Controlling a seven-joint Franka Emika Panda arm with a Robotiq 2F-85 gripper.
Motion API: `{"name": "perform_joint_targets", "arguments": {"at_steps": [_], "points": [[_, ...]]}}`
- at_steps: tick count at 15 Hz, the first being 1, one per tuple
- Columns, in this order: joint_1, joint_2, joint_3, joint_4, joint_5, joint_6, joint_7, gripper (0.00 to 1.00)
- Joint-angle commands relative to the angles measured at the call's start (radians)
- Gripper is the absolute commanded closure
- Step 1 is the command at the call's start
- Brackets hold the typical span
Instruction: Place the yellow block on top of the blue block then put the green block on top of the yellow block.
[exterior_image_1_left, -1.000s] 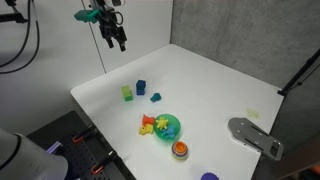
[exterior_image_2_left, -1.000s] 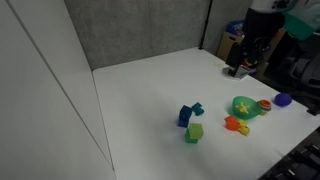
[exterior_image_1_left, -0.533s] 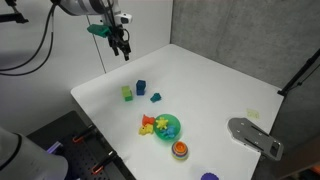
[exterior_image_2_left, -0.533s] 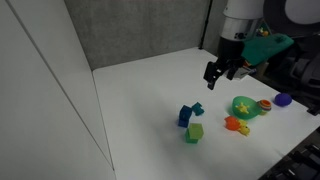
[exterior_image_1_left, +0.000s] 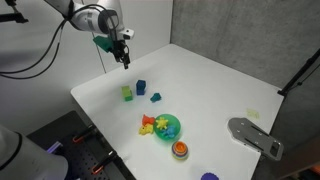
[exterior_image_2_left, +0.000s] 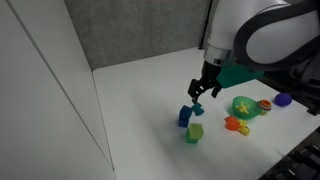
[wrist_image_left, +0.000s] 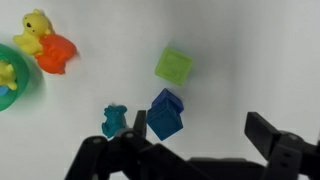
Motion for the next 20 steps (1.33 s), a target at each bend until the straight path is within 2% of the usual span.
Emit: {"name": "perform_joint_targets", "arguments": {"at_steps": [1,11,20], "points": [[0.045,0.055,-0.041,-0.024,0.003,0.088,0.062,0.00],[0.166,0.198,-0.149,-0.087,-0.018,0.295,0.251,0.00],[0.255,0.309,-0.245,-0.061,-0.029,0.387,0.343,0.00]]}}
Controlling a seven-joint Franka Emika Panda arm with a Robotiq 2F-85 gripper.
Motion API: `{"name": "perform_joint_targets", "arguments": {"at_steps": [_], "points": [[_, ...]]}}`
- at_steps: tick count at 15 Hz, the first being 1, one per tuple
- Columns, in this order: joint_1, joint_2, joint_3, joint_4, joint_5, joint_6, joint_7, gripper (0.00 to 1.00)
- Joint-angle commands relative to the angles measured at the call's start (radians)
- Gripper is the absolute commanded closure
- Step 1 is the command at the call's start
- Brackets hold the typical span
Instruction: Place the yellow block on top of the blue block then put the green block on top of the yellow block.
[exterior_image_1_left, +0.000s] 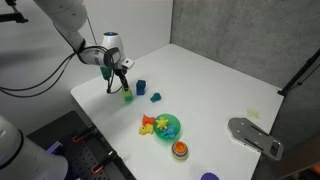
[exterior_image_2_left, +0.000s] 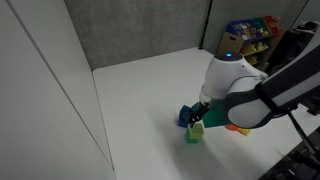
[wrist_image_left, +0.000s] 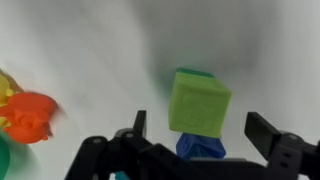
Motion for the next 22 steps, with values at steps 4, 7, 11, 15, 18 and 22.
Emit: {"name": "perform_joint_targets", "arguments": {"at_steps": [4,7,11,15,18,22], "points": [[0.052,0.091,-0.042,0.045,-0.008,0.047,0.052,0.00],[0.072,0.122,-0.055,0.072,-0.009,0.054,0.052,0.00],[0.100,0.133,-0.083,0.102,-0.016,0.034,0.053,0.29],[0.102,0.120,-0.094,0.133,-0.017,-0.002,0.039,0.62],[0.079,0.098,-0.082,0.171,-0.011,-0.044,0.019,0.71],[0.069,0.085,-0.089,0.242,-0.027,-0.086,0.028,0.73]]}}
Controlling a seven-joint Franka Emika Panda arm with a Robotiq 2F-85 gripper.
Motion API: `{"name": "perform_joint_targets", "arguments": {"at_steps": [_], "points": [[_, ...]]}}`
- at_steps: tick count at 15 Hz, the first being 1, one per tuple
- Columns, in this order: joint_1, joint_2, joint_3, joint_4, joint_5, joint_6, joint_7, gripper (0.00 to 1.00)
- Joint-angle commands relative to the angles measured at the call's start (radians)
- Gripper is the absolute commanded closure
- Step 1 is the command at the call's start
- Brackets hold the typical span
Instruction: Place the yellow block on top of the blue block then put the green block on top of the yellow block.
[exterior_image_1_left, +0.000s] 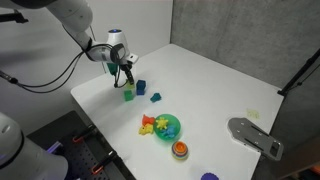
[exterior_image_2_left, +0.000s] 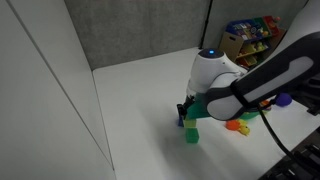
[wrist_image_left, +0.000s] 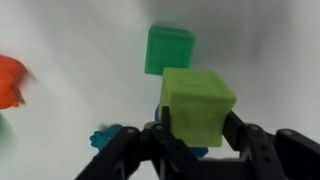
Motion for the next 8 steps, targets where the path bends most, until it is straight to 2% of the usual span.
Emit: {"name": "perform_joint_targets", "arguments": {"at_steps": [1,8], "points": [[-0.016,-0.020,-0.006,0.071,-0.031,-0.061,0.006,0.73],[-0.030,0.037,-0.032,0.171,-0.086,-0.065,0.012,0.73]]}}
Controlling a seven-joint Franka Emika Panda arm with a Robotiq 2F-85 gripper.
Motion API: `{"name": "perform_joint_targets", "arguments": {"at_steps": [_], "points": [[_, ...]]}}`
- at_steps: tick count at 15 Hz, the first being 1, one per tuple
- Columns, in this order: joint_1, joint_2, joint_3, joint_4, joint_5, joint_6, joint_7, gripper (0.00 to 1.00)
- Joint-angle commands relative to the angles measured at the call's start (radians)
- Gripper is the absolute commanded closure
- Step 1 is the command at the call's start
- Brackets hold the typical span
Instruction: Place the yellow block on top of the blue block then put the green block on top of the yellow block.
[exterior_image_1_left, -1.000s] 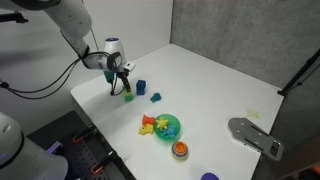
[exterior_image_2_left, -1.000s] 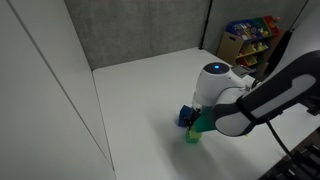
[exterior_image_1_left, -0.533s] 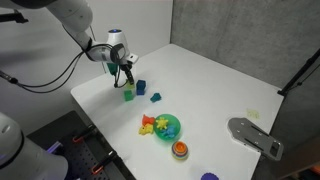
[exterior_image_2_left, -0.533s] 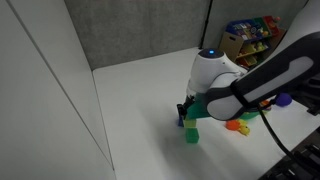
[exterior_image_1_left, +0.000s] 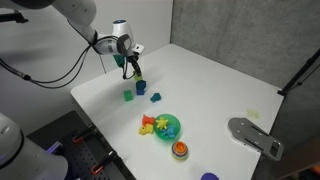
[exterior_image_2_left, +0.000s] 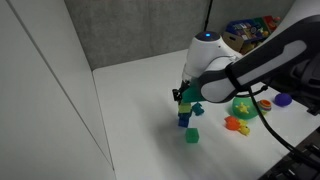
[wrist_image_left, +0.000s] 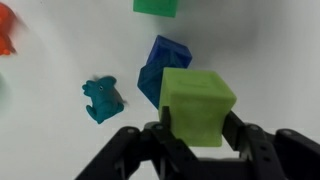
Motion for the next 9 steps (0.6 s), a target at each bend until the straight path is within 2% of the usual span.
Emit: {"name": "perform_joint_targets", "arguments": {"at_steps": [1,5,6,7,9], "points": [[-0.014,0.037,-0.006,0.053,-0.032,-0.022,0.014,0.73],[-0.014,0.063,-0.017,0.053,-0.035,-0.012,0.018,0.73],[-0.013,0.067,-0.019,0.052,-0.034,-0.011,0.018,0.55],[-0.016,0.067,-0.017,0.050,-0.032,-0.012,0.012,0.23],[-0.020,0.046,-0.008,0.042,-0.028,-0.009,-0.002,0.16]]}}
